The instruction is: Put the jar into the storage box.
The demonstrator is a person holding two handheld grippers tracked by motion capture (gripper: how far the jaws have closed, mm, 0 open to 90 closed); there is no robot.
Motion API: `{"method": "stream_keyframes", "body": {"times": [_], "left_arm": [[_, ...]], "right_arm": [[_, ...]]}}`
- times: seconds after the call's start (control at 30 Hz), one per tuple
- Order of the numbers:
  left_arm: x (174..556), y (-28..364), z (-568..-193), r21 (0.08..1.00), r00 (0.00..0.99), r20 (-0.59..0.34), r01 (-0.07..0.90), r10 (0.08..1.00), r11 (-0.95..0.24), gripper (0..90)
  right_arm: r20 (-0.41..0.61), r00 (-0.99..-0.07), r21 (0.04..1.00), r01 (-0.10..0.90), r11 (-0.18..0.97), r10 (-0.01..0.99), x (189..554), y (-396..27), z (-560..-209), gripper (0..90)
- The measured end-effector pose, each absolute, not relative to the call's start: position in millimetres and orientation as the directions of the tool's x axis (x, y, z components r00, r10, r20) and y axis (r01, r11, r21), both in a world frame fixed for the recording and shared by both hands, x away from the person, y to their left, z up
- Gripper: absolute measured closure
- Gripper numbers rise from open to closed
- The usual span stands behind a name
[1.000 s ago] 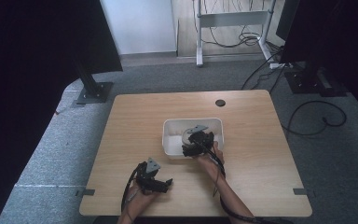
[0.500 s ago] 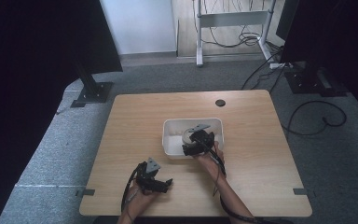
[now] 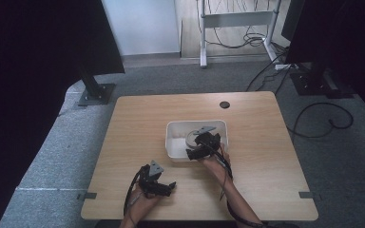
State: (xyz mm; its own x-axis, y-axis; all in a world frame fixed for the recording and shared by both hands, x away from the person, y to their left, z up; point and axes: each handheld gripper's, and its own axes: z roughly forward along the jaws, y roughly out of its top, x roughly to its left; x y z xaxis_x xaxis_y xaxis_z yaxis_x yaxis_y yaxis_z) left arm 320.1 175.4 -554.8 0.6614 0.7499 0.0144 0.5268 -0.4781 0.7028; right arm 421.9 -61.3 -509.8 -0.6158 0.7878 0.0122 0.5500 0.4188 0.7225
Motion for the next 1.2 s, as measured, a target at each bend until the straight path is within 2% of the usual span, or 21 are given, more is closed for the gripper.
{"method": "stream_keyframes", "body": {"times": [1.2], "left_arm": [[320.2, 175.5, -554.7, 0.702, 0.662, 0.017, 0.525, 0.749, -0.48, 0.5]], "right_arm": [[-0.003, -0.633, 0.75, 0.511, 0.421, 0.774, 396.5, -80.5, -498.9, 3.1]]}}
